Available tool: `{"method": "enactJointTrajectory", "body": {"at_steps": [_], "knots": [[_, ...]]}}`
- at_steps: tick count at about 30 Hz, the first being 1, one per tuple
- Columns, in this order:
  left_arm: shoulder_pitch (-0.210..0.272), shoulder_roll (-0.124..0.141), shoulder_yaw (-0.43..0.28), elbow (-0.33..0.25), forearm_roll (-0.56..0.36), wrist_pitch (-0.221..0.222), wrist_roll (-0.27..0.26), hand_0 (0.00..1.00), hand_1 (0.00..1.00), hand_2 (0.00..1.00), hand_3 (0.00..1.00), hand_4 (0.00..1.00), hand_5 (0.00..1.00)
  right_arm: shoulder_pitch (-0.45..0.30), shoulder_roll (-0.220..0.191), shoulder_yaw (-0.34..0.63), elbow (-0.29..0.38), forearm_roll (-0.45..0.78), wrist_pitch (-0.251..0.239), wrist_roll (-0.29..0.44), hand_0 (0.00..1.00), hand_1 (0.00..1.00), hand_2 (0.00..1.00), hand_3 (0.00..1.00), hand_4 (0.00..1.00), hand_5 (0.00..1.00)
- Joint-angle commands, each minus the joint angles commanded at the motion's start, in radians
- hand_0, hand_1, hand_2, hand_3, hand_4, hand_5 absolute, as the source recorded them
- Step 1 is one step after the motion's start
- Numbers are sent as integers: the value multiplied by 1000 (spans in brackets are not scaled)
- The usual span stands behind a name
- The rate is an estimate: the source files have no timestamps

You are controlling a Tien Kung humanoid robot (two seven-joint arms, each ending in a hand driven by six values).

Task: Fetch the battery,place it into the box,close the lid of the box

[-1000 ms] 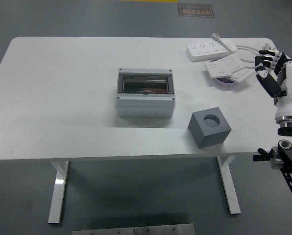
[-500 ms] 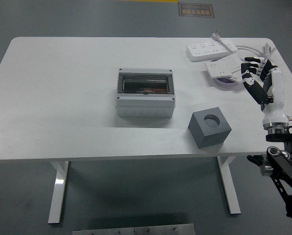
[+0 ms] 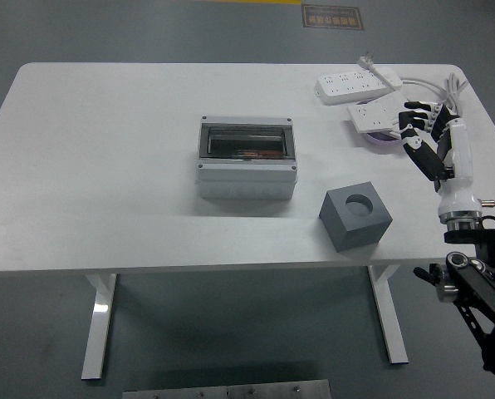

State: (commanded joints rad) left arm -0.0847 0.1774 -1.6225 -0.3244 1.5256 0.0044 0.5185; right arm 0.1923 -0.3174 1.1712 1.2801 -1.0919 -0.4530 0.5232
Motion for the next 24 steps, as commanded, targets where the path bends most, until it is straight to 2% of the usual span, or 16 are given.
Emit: {"method": "enactJointTrajectory", "body": {"at_steps": [24], "knots": [[1, -20, 14, 4, -28, 11, -10, 567, 724, 598, 534, 427, 2, -16, 8, 11, -1, -3, -8, -8, 574, 515, 524, 595, 670, 396]]}}
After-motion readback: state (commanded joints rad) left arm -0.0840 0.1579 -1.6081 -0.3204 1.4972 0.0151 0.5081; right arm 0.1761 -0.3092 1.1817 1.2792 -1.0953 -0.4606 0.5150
